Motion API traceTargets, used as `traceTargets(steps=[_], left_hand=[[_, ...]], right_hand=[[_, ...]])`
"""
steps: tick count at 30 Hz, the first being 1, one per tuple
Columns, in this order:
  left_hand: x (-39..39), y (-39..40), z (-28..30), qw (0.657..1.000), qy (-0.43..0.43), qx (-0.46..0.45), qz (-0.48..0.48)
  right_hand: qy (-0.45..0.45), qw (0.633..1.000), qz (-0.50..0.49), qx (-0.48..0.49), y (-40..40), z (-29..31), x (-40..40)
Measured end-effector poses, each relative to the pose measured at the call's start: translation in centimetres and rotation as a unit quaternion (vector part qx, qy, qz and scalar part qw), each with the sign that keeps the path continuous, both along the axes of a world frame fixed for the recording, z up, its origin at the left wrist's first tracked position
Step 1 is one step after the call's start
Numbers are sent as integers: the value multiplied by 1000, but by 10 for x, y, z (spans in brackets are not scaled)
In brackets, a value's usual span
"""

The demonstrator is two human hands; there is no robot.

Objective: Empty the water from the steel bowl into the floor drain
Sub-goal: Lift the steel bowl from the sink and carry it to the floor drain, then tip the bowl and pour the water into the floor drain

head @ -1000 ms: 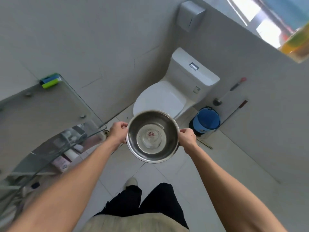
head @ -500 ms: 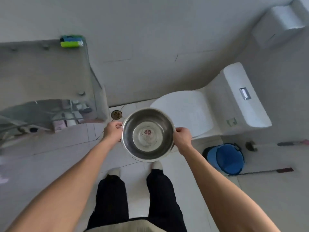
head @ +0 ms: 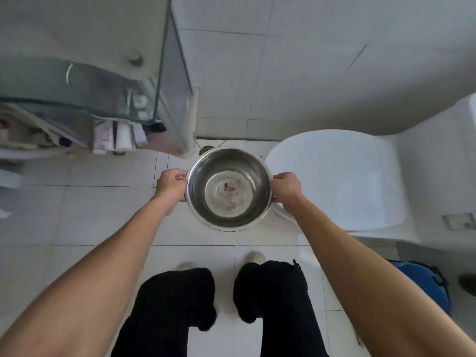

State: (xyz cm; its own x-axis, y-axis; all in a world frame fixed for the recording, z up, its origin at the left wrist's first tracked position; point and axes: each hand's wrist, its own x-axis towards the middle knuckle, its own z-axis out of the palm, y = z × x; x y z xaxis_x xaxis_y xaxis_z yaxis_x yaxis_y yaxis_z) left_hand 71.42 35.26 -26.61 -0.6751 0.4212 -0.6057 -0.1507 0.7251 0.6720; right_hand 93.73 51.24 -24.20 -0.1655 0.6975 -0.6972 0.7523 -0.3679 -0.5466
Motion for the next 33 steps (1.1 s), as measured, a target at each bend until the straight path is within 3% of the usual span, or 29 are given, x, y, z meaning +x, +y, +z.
traceTargets(steps=[12,25,33], left_hand=[[-58,-36,-173,999,4,-21,42],[-96,-18,-363,998,-23,-25,49],[-133,16,-412,999,-9,-32,27]], right_hand=[[-4,998,62,-15,-7,-196,-77],[-9,995,98,-26,35,-379,-135],[-14,994,104,-18,58,-450,-162]])
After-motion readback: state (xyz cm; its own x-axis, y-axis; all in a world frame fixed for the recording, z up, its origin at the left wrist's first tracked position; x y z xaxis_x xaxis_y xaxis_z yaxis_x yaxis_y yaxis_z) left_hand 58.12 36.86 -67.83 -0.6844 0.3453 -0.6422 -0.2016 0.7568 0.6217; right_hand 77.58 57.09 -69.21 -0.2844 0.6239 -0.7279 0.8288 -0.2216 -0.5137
